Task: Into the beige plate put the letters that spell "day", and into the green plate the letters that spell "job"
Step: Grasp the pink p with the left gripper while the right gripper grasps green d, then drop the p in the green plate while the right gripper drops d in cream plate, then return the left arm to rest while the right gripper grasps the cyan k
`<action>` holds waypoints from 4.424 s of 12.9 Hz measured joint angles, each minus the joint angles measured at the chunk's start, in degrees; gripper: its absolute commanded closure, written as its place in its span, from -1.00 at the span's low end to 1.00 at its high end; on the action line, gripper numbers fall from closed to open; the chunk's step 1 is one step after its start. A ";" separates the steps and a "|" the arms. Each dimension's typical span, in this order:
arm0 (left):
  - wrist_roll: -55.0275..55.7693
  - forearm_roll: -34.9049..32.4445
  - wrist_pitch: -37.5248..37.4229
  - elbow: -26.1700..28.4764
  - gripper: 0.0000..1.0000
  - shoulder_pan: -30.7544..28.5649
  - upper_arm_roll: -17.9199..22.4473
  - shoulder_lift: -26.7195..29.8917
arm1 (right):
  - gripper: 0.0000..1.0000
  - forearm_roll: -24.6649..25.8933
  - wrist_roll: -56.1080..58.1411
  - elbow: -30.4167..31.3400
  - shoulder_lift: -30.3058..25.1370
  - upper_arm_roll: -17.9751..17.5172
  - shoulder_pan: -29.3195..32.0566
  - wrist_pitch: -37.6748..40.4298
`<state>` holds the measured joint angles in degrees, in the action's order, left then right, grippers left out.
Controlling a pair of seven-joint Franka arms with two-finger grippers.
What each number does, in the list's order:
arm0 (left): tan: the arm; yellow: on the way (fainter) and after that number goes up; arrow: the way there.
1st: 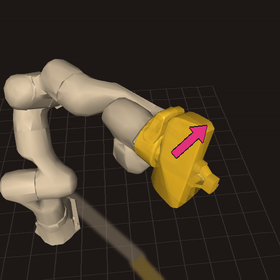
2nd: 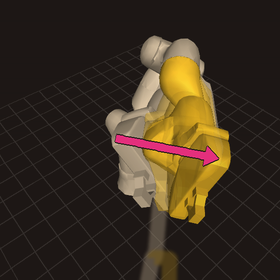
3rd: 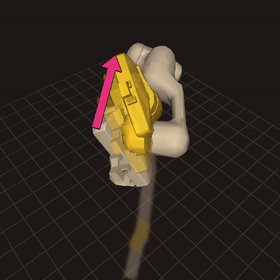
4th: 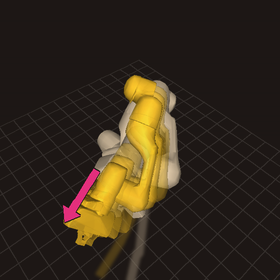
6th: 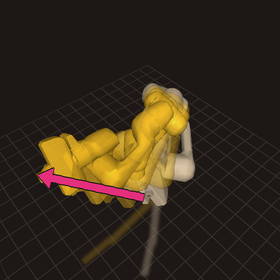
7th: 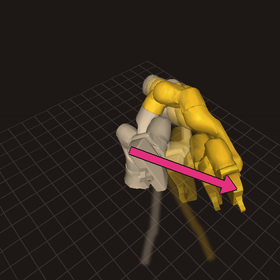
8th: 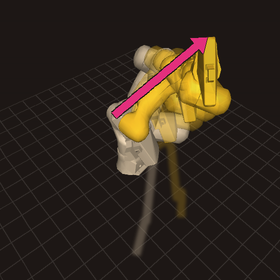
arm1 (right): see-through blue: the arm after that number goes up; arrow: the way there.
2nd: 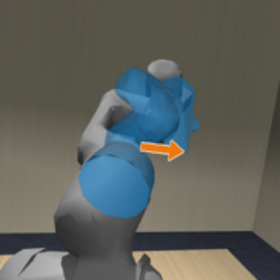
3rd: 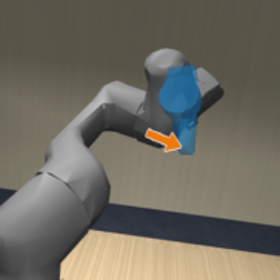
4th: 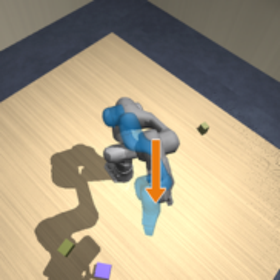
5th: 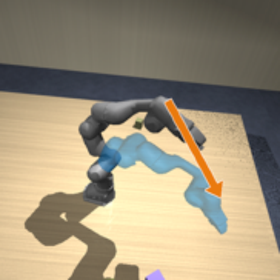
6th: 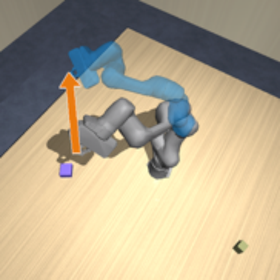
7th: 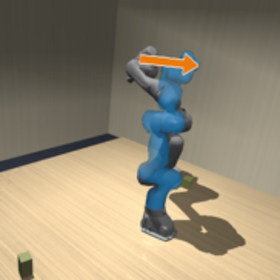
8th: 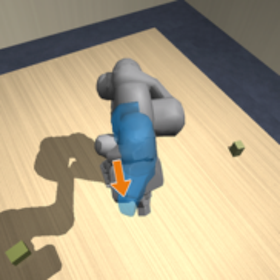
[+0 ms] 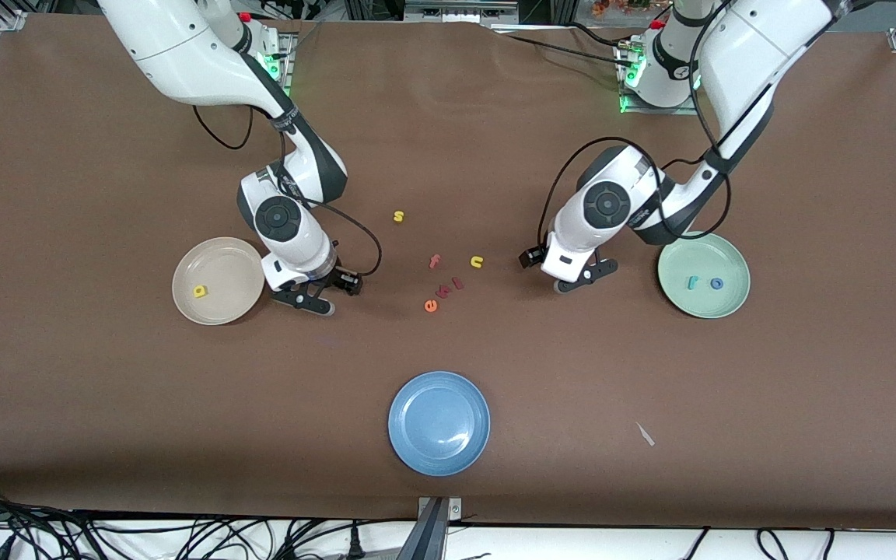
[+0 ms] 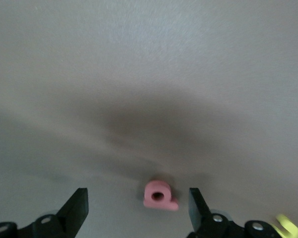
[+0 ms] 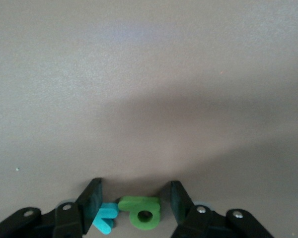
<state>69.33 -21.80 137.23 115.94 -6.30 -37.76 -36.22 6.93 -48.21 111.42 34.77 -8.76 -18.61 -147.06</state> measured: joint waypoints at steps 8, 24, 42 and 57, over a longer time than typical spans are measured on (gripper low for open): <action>5.94 -4.26 3.44 -0.64 -0.72 0.45 -0.01 -3.46 | 0.46 0.26 -0.33 0.18 -0.18 0.00 -0.49 -0.53; 6.80 -4.25 0.79 -2.70 0.97 0.75 -0.51 -3.12 | 0.43 0.69 25.33 0.39 -13.82 1.04 9.98 21.07; -38.25 -11.89 -35.41 -9.28 -1.00 -43.41 -14.66 -10.32 | -0.64 -0.21 -1.01 -0.53 -6.26 -4.34 2.58 10.33; -38.13 -11.82 -56.09 -42.35 -1.00 -33.07 -23.01 -2.93 | -0.51 3.45 -9.37 -4.66 1.78 -4.12 0.42 6.37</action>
<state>31.20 -33.62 81.15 73.59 -39.37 -60.77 -39.15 10.37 -57.58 106.76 36.55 -12.88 -18.18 -140.69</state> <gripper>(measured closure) 0.000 0.229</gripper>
